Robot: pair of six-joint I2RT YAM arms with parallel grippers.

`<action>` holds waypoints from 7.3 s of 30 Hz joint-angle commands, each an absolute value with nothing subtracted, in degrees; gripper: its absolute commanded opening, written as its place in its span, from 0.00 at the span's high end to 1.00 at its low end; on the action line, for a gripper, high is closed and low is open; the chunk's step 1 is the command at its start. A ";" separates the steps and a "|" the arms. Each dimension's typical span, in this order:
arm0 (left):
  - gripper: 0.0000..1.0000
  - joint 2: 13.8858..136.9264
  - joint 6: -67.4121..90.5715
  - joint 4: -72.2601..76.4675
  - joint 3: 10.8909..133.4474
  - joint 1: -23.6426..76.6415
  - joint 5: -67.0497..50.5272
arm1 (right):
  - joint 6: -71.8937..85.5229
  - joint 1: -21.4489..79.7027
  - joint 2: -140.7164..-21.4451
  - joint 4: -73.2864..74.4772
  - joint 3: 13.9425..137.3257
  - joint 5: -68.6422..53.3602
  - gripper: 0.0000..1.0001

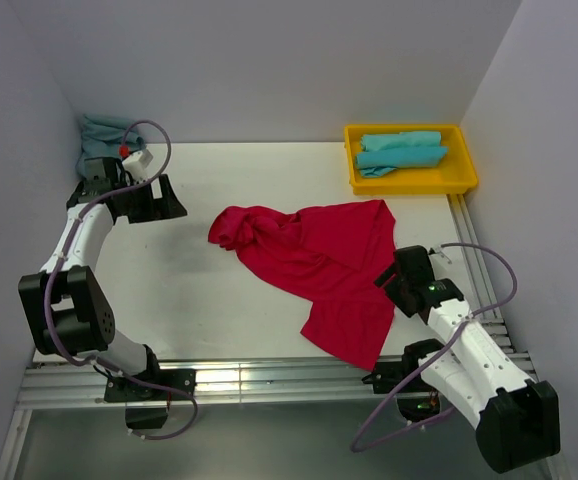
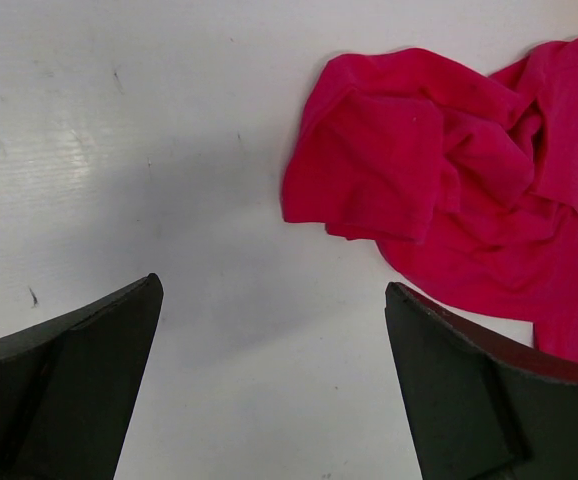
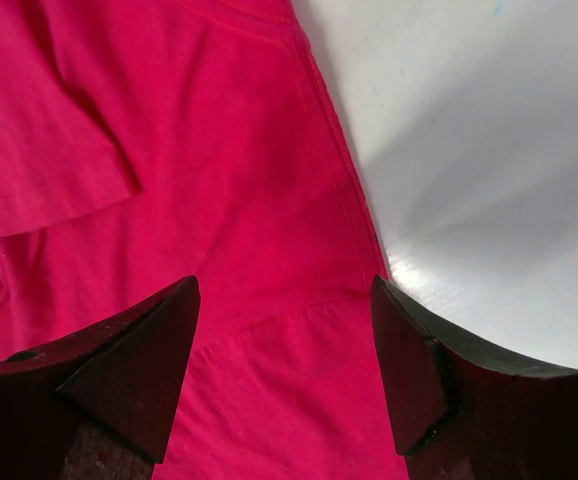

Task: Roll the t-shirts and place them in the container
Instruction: Flatten the tshirt

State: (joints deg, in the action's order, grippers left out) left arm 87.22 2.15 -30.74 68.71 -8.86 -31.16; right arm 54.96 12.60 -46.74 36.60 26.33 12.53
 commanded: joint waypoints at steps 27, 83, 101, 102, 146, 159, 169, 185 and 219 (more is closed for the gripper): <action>0.01 87.36 -7.46 -35.68 68.56 -8.26 -37.79 | 59.59 13.80 -55.28 30.41 25.04 9.85 0.94; 1.00 122.33 -1.84 -39.80 100.84 3.35 -32.10 | 43.60 9.94 -57.66 50.89 81.21 8.97 1.00; 0.90 137.99 -0.44 -43.15 132.80 -1.94 -15.11 | 38.94 2.11 -56.51 49.49 75.42 4.14 1.00; 0.81 137.90 -0.79 -43.76 132.98 -1.59 -16.51 | 38.94 2.02 -56.69 48.96 74.54 4.04 1.00; 0.50 93.69 -14.68 -23.21 53.79 9.23 -32.43 | 39.20 1.93 -56.25 43.42 65.66 4.04 1.00; 0.50 93.34 -13.80 -20.83 51.50 11.95 -30.85 | 39.29 1.93 -56.43 42.45 64.69 3.51 1.00; 0.67 95.89 -13.09 -19.60 52.38 12.39 -29.01 | 39.11 2.02 -56.16 42.36 63.98 3.51 1.00; 1.00 80.69 -13.80 -28.83 68.01 8.88 -10.12 | 36.13 1.32 -57.48 44.64 71.97 2.82 1.00; 1.00 55.28 -4.92 -32.52 99.31 -3.52 5.19 | 34.80 0.44 -49.57 48.34 97.29 -16.00 1.00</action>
